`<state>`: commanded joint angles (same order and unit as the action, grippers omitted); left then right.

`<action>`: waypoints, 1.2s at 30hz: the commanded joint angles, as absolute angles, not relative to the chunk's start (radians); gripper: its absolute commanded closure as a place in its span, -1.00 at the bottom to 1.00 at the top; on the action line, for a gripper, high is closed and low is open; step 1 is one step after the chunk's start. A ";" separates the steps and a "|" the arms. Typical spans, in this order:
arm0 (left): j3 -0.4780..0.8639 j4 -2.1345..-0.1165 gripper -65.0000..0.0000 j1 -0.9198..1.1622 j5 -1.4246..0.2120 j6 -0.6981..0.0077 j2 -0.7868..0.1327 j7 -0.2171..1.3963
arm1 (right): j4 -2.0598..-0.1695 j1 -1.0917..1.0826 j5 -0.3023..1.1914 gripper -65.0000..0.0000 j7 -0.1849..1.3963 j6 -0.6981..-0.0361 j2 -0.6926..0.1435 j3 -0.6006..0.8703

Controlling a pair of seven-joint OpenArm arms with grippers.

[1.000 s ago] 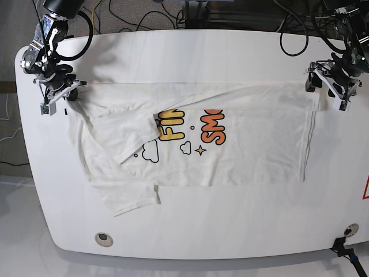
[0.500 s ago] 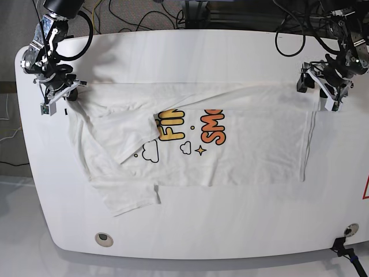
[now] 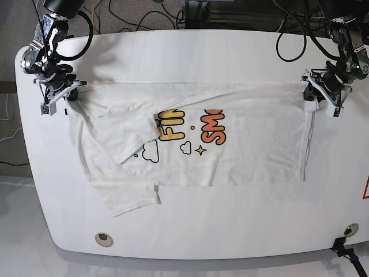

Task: Fold the T-shirt properly
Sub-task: 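Lower the left gripper onto the shirt's side edge beside it, then grasp the shirt edges with both grippers and drag it toward the robot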

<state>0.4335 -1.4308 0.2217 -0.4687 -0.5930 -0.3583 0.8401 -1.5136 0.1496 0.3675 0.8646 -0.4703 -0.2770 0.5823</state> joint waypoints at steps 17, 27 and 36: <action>0.435 -1.468 1.00 0.366 -0.469 -0.598 -0.381 0.845 | -1.518 0.282 0.369 1.00 0.869 -0.470 -0.274 0.585; 0.435 -1.549 1.00 0.533 -0.469 -0.599 -0.383 0.846 | -1.596 0.458 0.366 1.00 0.871 -0.470 -0.186 0.585; 0.437 -1.549 1.00 0.616 -0.469 -0.599 -0.433 0.846 | -1.635 0.570 0.361 1.00 0.871 -0.470 -0.189 0.587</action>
<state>0.4365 -1.5489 0.6160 -0.4687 -0.5992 -0.4335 0.8462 -1.6349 0.5700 0.3613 0.8707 -0.4703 -0.1895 0.5869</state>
